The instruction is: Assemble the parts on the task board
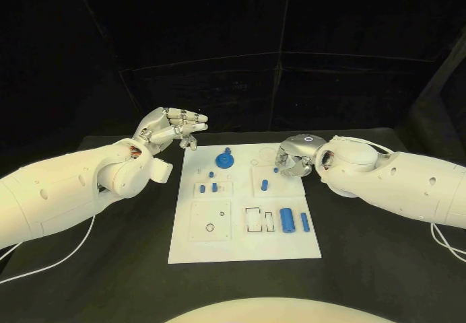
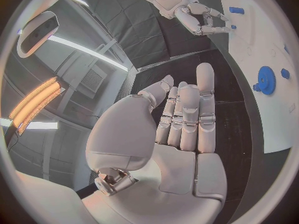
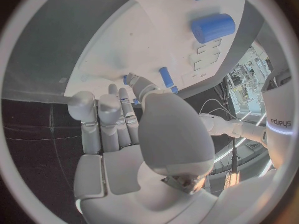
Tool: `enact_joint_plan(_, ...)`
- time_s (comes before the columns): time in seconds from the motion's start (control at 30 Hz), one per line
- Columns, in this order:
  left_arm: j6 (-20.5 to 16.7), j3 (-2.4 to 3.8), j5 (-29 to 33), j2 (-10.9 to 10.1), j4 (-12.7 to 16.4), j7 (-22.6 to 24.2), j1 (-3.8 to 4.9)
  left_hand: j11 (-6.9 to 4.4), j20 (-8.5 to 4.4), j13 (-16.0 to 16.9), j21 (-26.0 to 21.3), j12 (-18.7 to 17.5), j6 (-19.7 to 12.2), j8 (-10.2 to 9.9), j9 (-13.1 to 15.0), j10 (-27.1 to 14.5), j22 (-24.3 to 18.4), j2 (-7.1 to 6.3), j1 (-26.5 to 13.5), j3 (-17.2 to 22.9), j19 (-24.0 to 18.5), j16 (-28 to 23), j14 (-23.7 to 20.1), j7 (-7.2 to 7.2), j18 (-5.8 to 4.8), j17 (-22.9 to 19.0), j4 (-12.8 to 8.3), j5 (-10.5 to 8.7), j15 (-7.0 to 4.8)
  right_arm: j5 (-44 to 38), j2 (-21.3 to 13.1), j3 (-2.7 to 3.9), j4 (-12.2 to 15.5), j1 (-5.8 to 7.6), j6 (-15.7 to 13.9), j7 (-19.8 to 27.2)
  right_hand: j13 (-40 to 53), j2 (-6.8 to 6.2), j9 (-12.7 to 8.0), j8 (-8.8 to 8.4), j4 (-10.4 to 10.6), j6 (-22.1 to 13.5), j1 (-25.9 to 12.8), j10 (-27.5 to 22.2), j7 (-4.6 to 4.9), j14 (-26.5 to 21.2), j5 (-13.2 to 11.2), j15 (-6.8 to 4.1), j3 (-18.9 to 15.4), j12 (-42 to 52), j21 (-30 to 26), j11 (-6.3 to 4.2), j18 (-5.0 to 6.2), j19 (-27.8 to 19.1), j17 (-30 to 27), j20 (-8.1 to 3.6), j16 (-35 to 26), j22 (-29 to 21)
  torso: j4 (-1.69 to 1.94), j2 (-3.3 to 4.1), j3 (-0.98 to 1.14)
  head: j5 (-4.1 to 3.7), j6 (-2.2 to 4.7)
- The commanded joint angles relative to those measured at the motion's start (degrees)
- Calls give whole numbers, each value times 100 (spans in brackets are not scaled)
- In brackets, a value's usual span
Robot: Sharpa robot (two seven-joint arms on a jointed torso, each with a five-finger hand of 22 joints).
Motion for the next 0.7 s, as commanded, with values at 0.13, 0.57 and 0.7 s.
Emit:
enact_joint_plan(0.13, 73, 6, 201, 0, 18, 203, 6, -2, -1, 9, -28, 27, 24, 38, -8, 20, -12, 43, 10, -41, -46, -19, -47, -4, 70, -15, -9, 24, -11, 67, 90, 3, -117, -25, 67, 7, -9, 60, 4, -35, -27, 15, 47, -9, 11, 188, -105, 35, 145, 39, 150, 12, -139, 77, 144, 9, 192, 175, -4, 5, -1, 8, -15)
enact_joint_plan(0.57, 94, 5, 203, -8, 57, 167, 7, 9, 2, 7, -62, 43, -17, 28, -16, -22, -35, 45, 21, -71, -57, -36, -74, 9, 67, -47, -5, 25, -4, 178, 230, 4, -244, -92, 92, 53, -11, 110, 5, -33, -75, 52, 41, 5, 26, 169, -175, 46, 395, 66, 344, 21, -168, 116, 306, 24, 436, 402, -5, 7, 3, 22, -48)
enact_joint_plan(0.7, 104, 5, 203, -6, 55, 150, 7, 12, 3, 7, -69, 45, -24, 26, -18, -31, -40, 46, 22, -77, -59, -42, -82, 12, 66, -60, -3, 25, -2, 207, 266, 4, -260, -94, 126, 65, -9, 118, 9, -24, -99, 87, 33, 36, 27, 172, -204, 45, 483, 85, 426, 15, -183, 151, 387, 26, 542, 505, -11, 1, 3, 30, -59)
